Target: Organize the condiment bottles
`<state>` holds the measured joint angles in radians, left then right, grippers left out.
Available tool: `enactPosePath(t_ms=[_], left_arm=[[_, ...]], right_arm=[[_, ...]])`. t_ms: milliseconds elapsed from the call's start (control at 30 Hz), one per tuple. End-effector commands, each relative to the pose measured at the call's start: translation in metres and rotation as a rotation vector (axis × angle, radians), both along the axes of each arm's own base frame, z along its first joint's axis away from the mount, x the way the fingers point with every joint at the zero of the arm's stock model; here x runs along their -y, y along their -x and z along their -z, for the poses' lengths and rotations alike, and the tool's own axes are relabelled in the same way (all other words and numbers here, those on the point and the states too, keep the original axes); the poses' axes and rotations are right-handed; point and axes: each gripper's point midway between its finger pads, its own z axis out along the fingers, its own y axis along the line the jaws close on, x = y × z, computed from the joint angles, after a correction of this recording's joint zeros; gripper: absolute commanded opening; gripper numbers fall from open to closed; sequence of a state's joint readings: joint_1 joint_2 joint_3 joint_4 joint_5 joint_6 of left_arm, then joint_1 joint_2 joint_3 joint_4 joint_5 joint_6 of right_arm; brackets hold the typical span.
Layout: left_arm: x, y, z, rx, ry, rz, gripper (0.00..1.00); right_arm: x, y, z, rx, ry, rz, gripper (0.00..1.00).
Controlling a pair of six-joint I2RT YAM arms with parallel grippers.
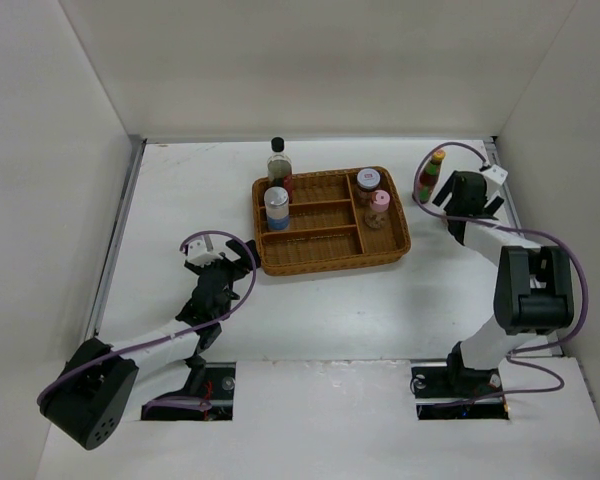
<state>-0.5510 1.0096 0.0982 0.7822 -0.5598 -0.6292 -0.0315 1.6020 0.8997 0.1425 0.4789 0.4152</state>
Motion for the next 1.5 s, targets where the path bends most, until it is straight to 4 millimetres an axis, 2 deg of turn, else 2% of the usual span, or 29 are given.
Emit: enactPosePath(t_ms=[0,100,167,267,367,500,633,767,900,967,1100,1233,1467], left_arm=[[0.007,-0.006,-0.019,0.056,0.046,0.016,1.0],[0.009,-0.005,-0.022,0.063,0.051,0.021,1.0],[0.008,-0.005,-0.02,0.058,0.048,0.019,1.0],[0.008,-0.004,-0.021,0.063,0.051,0.021,1.0],[0.008,-0.005,-0.02,0.06,0.049,0.018,1.0],[0.005,-0.005,-0.023,0.068,0.055,0.01,1.0],[0.005,-0.005,-0.022,0.066,0.057,0.01,1.0],[0.007,-0.005,-0.02,0.06,0.055,0.014,1.0],[0.006,-0.005,-0.023,0.069,0.062,0.014,1.0],[0.004,-0.005,-0.023,0.072,0.063,0.005,1.0],[0.002,-0.004,-0.024,0.074,0.065,0.004,1.0],[0.003,-0.005,-0.022,0.069,0.063,0.003,1.0],[0.003,-0.005,-0.022,0.068,0.062,0.005,1.0]], right_arm=[[0.003,-0.032,-0.033,0.129,-0.007,-0.008,0.98],[0.008,-0.038,-0.03,0.141,0.005,0.006,0.95],[0.01,-0.04,-0.03,0.164,0.022,0.005,0.89],[0.012,-0.037,-0.025,0.171,0.035,0.023,0.66],[0.012,-0.025,-0.037,0.194,0.046,0.048,0.53],[-0.033,-0.001,-0.079,0.273,0.056,-0.008,0.54],[-0.075,0.021,-0.099,0.281,0.06,-0.096,0.55],[-0.101,0.041,-0.124,0.34,0.055,-0.163,0.55],[-0.134,0.048,-0.141,0.372,0.03,-0.269,0.55],[-0.154,0.052,-0.136,0.355,0.019,-0.325,0.55],[-0.181,0.059,-0.114,0.296,0.013,-0.399,0.55],[-0.199,0.064,-0.091,0.252,-0.015,-0.445,0.55],[-0.221,0.06,-0.053,0.2,-0.056,-0.491,0.55]])
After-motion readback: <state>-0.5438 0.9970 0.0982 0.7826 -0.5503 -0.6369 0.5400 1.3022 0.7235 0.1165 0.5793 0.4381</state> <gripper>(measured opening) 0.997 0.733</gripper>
